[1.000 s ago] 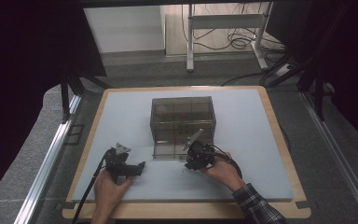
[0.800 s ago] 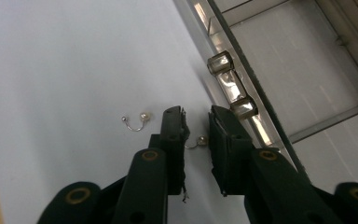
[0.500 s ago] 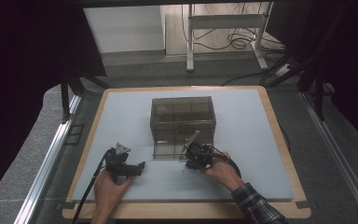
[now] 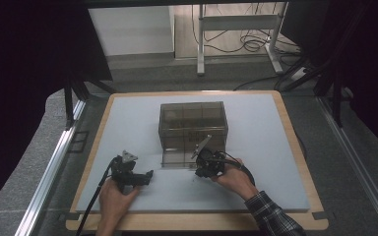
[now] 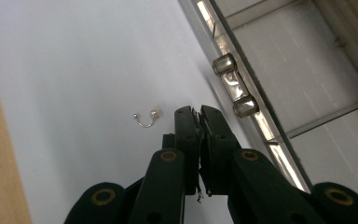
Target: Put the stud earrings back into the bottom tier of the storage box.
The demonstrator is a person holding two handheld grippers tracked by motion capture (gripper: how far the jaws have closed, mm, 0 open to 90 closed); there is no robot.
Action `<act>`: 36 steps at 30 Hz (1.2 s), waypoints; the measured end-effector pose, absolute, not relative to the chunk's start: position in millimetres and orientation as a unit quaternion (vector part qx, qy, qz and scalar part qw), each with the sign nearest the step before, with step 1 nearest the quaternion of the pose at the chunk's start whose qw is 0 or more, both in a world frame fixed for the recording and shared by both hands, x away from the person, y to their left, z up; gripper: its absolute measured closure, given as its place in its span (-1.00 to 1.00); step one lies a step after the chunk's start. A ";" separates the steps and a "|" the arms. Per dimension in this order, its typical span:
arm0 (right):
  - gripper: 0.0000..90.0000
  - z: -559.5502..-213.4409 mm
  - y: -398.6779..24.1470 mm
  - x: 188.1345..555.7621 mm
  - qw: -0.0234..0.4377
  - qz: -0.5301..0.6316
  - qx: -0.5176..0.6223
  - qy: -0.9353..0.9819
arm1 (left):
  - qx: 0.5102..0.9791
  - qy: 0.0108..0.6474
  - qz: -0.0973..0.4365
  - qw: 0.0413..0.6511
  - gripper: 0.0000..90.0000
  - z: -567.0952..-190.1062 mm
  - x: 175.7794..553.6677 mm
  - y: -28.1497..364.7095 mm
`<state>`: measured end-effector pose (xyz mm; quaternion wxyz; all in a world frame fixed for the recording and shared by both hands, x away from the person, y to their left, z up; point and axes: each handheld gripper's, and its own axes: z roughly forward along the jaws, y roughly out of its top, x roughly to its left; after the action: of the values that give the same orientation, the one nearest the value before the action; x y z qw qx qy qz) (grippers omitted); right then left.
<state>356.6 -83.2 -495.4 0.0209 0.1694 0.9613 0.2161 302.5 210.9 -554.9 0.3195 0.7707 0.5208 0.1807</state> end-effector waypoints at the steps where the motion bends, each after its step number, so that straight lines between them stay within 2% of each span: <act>1: 0.88 -492.8 -83.5 356.7 0.018 0.221 0.169 0.960 | 0.771 0.521 0.181 0.320 -1.00 -554.9 302.5 210.9; 7: 0.88 -475.5 -85.3 361.1 0.022 0.235 0.177 0.955 | 0.771 0.521 0.181 0.320 -1.00 -554.9 302.5 210.8; 15: 0.87 -462.5 -84.1 377.4 0.058 0.239 0.189 0.951 | 0.770 0.521 0.181 0.320 -1.00 -555.0 302.6 210.8; 31: 0.86 -492.9 -73.6 403.6 0.071 0.200 0.203 0.956 | 0.771 0.521 0.179 0.319 -1.00 -554.9 302.4 210.9; 36: 0.79 -496.9 -74.6 406.8 0.068 0.201 0.206 0.955 | 0.771 0.521 0.179 0.319 -1.00 -554.9 302.4 210.9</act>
<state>406.8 -74.6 -496.9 0.0682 0.2059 0.9553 0.2009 302.4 210.9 -554.9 0.3189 0.7711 0.5210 0.1794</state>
